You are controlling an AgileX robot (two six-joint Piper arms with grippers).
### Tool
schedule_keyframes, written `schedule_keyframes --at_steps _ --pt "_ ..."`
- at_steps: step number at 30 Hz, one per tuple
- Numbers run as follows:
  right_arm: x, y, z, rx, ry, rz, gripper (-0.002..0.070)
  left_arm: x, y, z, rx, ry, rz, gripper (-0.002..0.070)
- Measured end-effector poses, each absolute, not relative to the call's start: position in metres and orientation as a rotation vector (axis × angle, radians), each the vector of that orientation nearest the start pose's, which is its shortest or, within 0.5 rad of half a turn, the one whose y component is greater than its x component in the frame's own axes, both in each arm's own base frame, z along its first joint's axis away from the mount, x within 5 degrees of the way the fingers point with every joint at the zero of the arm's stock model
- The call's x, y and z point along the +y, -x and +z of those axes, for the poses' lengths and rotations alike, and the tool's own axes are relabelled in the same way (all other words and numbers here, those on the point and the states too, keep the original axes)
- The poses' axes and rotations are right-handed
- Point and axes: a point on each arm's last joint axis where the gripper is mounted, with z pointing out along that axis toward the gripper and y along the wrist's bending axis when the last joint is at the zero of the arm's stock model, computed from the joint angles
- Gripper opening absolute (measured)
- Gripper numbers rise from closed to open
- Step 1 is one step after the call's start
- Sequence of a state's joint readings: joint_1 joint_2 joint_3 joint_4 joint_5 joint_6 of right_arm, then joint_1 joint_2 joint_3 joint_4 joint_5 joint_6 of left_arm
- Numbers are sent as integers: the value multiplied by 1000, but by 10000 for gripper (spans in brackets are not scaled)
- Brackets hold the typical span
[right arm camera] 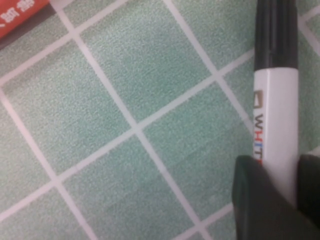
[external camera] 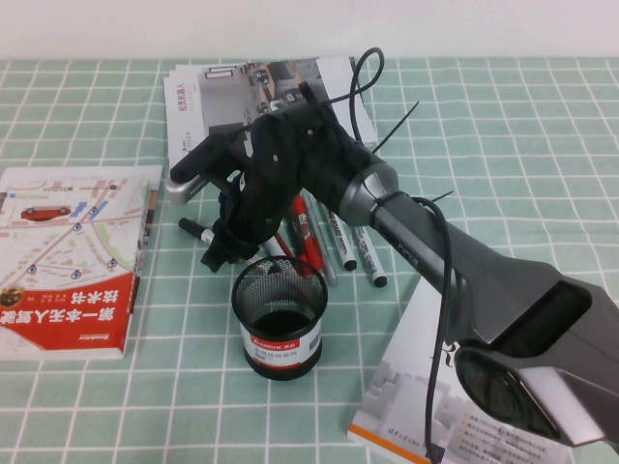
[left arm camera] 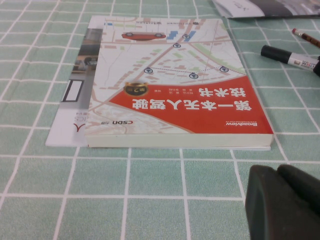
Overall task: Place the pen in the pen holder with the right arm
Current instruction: Pick up the pen on the table, then place the pen onto the pen holder
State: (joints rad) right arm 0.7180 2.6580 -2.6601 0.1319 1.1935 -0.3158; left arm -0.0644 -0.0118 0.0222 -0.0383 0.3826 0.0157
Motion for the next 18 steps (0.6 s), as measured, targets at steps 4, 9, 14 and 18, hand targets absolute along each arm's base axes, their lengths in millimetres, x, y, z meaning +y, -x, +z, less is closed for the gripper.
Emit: schedule_keyframes --at_steps 4,9,14,18 --pt "374 -409 188 2371 1312 323 125 -5 -52 172 1876 -52 -71 -4" --pt "370 -403 228 2320 1293 359 125 -5 -52 172 1876 -52 -71 -4" --pt "353 -387 311 2202 1188 363 125 -5 -52 172 1876 -52 -71 -4" --pt "337 -371 366 2109 1139 367 125 -5 -52 172 1876 -52 -71 -4"
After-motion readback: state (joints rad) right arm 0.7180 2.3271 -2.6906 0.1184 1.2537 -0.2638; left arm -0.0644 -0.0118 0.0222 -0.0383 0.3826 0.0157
